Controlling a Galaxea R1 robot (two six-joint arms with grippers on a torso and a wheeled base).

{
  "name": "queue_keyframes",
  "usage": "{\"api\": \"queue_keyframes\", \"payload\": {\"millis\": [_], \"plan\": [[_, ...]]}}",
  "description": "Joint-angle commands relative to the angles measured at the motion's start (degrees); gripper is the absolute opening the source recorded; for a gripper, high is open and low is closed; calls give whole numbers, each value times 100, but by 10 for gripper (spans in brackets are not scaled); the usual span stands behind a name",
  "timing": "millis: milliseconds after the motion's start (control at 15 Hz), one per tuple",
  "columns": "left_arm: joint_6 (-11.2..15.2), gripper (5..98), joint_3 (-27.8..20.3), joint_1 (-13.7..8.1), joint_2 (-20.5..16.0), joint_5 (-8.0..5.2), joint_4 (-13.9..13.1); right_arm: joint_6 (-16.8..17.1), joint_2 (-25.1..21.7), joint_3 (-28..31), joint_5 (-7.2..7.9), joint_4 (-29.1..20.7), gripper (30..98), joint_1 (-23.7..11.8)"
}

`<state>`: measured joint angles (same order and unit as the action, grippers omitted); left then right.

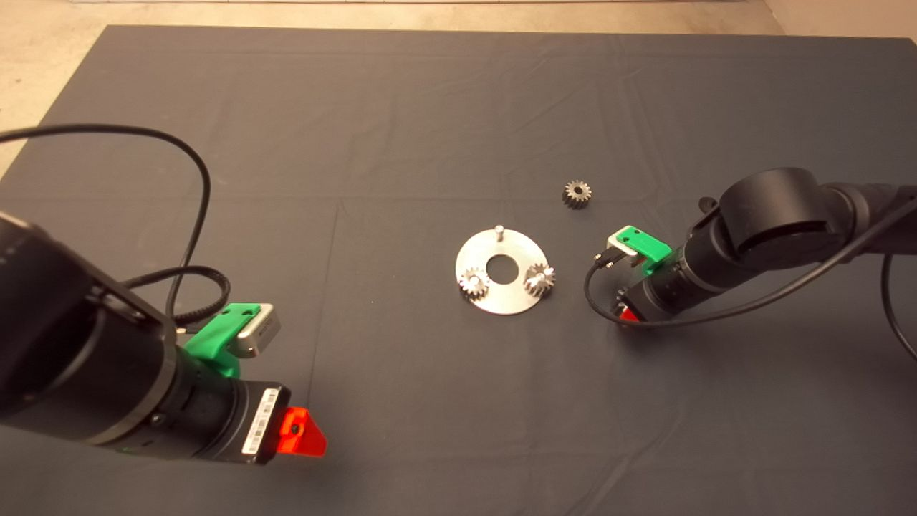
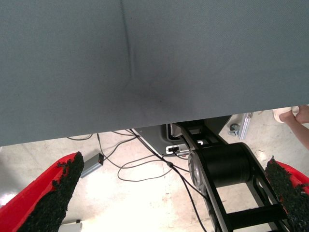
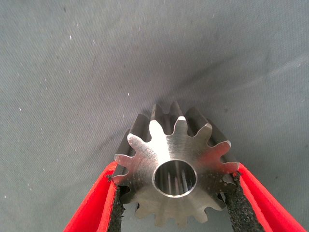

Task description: Remove an incorrectly installed larger gear and replace it with the correct smaller gear

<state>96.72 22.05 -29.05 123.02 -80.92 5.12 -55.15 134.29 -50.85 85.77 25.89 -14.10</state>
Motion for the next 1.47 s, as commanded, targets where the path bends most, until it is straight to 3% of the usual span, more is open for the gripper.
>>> {"api": "queue_keyframes", "payload": {"millis": [0, 1400], "plan": [[22, 976, -80, -25, -18, -3, -90, -145, -12, 56, -8, 349, 459, -110], [22, 976, -80, 22, -18, -3, -90, -198, -12, 217, -8, 549, 468, 13]]}}
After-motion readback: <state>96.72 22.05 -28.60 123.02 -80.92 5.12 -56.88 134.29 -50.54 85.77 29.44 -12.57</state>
